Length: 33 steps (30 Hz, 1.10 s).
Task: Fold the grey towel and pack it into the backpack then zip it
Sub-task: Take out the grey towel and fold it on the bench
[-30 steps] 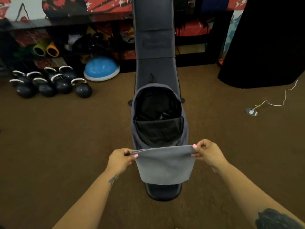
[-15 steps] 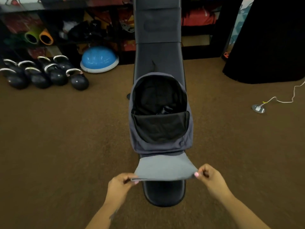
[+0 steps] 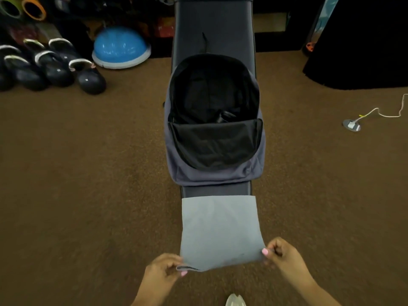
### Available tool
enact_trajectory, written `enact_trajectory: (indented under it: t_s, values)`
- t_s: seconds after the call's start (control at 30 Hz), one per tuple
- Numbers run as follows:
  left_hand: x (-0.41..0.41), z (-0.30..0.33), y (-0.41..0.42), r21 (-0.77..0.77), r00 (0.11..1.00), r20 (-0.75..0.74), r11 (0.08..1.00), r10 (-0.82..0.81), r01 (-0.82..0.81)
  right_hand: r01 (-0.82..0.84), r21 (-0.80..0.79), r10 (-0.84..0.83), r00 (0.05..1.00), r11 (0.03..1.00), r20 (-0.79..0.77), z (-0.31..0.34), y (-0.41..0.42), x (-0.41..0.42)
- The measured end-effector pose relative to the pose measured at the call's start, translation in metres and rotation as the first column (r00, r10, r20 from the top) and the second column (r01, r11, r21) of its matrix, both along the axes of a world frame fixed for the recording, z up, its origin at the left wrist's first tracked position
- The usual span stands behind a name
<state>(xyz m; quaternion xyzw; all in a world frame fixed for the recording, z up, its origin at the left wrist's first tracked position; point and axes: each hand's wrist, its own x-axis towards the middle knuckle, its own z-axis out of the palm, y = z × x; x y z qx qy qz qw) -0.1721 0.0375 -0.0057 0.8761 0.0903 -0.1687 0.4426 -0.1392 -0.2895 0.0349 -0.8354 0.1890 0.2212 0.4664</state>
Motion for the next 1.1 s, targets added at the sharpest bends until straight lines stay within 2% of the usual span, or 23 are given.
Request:
enact_trajectory:
  t_s: [0.07, 0.1, 0.17, 0.27, 0.37, 0.47, 0.5, 0.53, 0.6, 0.63, 0.67, 0.73, 0.77, 0.83, 0.9, 0.93, 1.0, 1.1]
  values:
    - [0.010, 0.003, -0.001, 0.068, 0.971, 0.190, 0.988, -0.148, 0.138, 0.003, -0.023, -0.002, 1.000, 1.000, 0.021, -0.001, -0.002, 0.011]
    - [0.018, 0.007, -0.002, 0.072, 0.949, 0.230, 0.977, -0.214, 0.203, -0.004, -0.025, 0.005, 0.999, 1.000, 0.034, 0.000, -0.002, 0.019]
    - [0.034, 0.016, -0.008, 0.085, 0.901, 0.216, 0.927, -0.376, 0.366, -0.004, -0.010, 0.005, 0.998, 1.000, 0.068, 0.000, -0.004, 0.034]
    - [0.046, 0.006, -0.013, 0.226, 0.712, 0.186, 0.735, -0.677, 0.640, -0.024, -0.001, 0.024, 0.994, 1.000, 0.104, -0.006, -0.010, 0.050]
    - [0.039, -0.009, -0.010, 0.261, 0.579, 0.084, 0.579, -0.811, 0.772, -0.073, 0.018, 0.072, 0.995, 0.997, 0.064, -0.017, -0.015, 0.053]
    - [0.035, -0.019, -0.005, 0.395, 0.537, 0.085, 0.523, -0.839, 0.755, -0.107, 0.022, 0.106, 0.994, 0.994, 0.031, -0.028, -0.018, 0.049]
    - [0.038, -0.016, -0.006, 0.360, 0.585, 0.076, 0.570, -0.807, 0.739, -0.113, 0.026, 0.112, 0.993, 0.993, 0.028, -0.029, -0.018, 0.048]
    - [0.041, -0.012, -0.010, 0.279, 0.672, 0.084, 0.665, -0.736, 0.693, -0.116, 0.034, 0.115, 0.993, 0.993, 0.027, -0.031, -0.019, 0.048]
    - [0.052, -0.006, -0.020, 0.195, 0.812, 0.178, 0.829, -0.555, 0.524, -0.119, 0.040, 0.118, 0.993, 0.992, 0.021, -0.033, -0.020, 0.048]
    - [0.059, -0.008, -0.025, 0.204, 0.835, 0.186, 0.851, -0.518, 0.483, -0.120, 0.041, 0.119, 0.993, 0.992, 0.016, -0.035, -0.021, 0.049]
    - [0.065, -0.010, -0.031, 0.249, 0.833, 0.159, 0.837, -0.531, 0.486, -0.120, 0.041, 0.120, 0.993, 0.992, 0.012, -0.036, -0.021, 0.050]
    - [0.069, -0.022, -0.032, 0.515, 0.747, 0.054, 0.660, -0.662, 0.547, -0.124, 0.053, 0.123, 0.992, 0.991, 0.023, -0.037, -0.022, 0.052]
    - [0.070, -0.028, -0.030, 0.584, 0.707, -0.039, 0.558, -0.706, 0.589, -0.120, 0.063, 0.119, 0.993, 0.991, 0.028, -0.037, -0.023, 0.052]
    - [0.067, -0.037, -0.025, 0.650, 0.653, -0.138, 0.429, -0.744, 0.627, -0.098, 0.095, 0.096, 0.995, 0.991, 0.032, -0.036, -0.026, 0.052]
    - [0.063, -0.042, -0.016, 0.676, 0.641, -0.160, 0.390, -0.751, 0.625, -0.086, 0.117, 0.085, 0.996, 0.989, 0.019, -0.034, -0.027, 0.051]
    - [0.061, -0.039, -0.016, 0.668, 0.662, -0.190, 0.398, -0.725, 0.628, -0.086, 0.124, 0.086, 0.996, 0.988, 0.011, -0.033, -0.027, 0.050]
    - [0.056, -0.032, -0.022, 0.673, 0.680, -0.149, 0.431, -0.718, 0.601, -0.088, 0.139, 0.087, 0.996, 0.986, 0.008, -0.031, -0.025, 0.049]
    - [0.029, -0.028, -0.045, 0.629, 0.573, -0.066, 0.411, -0.817, 0.660, -0.076, 0.162, 0.074, 0.997, 0.984, 0.022, -0.026, -0.021, 0.048]
